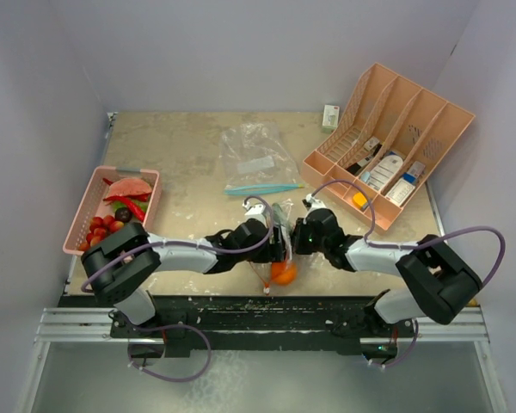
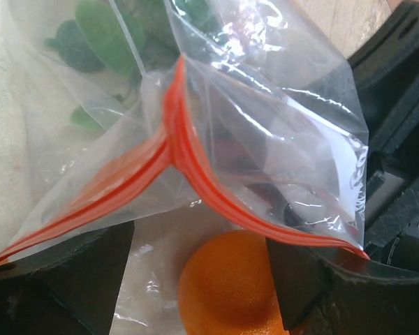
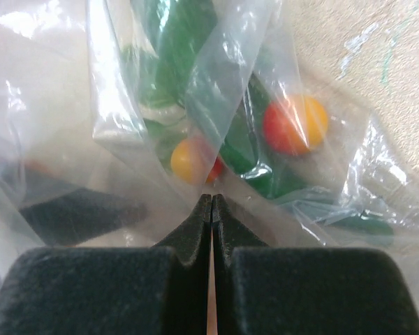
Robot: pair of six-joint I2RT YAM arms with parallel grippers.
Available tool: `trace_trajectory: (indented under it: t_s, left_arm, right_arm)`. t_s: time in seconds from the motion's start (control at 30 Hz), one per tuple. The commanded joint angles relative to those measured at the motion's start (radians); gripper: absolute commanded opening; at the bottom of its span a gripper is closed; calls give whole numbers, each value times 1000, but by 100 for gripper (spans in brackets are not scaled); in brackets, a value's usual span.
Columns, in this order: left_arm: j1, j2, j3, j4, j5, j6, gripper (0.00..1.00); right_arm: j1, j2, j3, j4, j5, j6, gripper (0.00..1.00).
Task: Open the zip-top bag and remove the fake food
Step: Pick up the fake fruit from the zipper food storage bag.
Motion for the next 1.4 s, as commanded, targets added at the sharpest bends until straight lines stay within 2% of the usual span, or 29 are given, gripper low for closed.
trace_trajectory:
  t_s: [0.0, 0.17, 0.33, 0.43, 0.57, 0.67, 1.13, 1.37]
  left_arm:
    - [-62, 43, 45, 59, 30, 28, 80]
    - [-111, 23, 40, 87, 43, 31, 81]
    - [-112, -58, 27, 47, 39, 31, 81]
    - [-114, -111, 22, 9, 43, 39, 86]
    - [-115, -192, -26, 10, 65, 30, 98]
    - [-118, -233, -60, 19, 76, 26, 100]
    - [-200, -72, 12, -62, -52, 12, 92]
    - [-200, -97, 37, -25, -45, 30, 99]
  right_arm:
    - [10, 10, 42, 40, -5, 22, 0]
    - [11, 10, 53, -13, -12, 6, 0]
    - [12, -15, 66, -51, -9, 1, 0]
    - [9, -28, 67, -64, 8, -4, 0]
    - [10, -43, 60, -78, 37, -4, 0]
    - [10, -53, 57, -85, 45, -7, 0]
    - [9, -96, 69, -137, 69, -27, 0]
    - [8, -108, 65, -148, 77, -34, 0]
